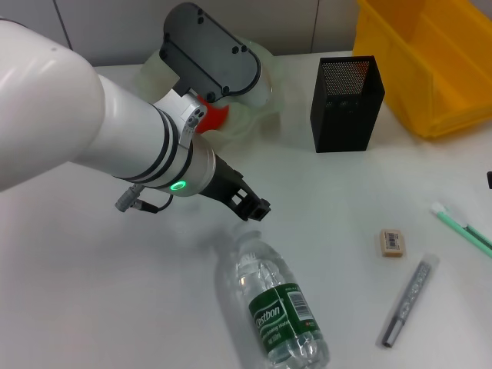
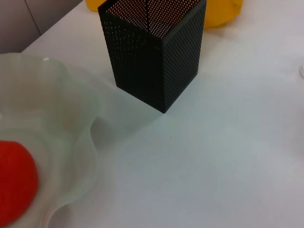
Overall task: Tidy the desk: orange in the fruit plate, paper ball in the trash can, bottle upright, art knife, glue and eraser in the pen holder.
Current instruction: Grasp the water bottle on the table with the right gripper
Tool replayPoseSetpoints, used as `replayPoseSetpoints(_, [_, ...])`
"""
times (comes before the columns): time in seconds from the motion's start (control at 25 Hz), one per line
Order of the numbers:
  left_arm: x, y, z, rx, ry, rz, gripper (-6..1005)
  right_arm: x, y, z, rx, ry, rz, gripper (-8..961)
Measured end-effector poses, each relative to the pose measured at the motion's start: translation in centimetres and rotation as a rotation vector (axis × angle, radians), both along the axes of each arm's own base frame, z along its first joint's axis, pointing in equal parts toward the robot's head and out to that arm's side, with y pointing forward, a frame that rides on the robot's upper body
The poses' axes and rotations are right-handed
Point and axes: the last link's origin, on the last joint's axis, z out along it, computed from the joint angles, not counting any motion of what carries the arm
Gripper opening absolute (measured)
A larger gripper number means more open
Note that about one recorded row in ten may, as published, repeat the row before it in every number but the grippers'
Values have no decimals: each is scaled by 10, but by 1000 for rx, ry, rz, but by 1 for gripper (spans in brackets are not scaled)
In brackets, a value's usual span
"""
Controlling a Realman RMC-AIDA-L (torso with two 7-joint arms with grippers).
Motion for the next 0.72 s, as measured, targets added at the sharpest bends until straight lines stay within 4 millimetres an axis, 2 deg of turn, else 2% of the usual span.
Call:
replayPoseSetpoints(0.48, [1,-1,0,-6,3,-1,569,1,2,-1,1,-9,-4,617])
replayPoseSetpoints(0.72, [11,-1,5,-27,-48,33,564,5,5,-3,19,-39,-9,617])
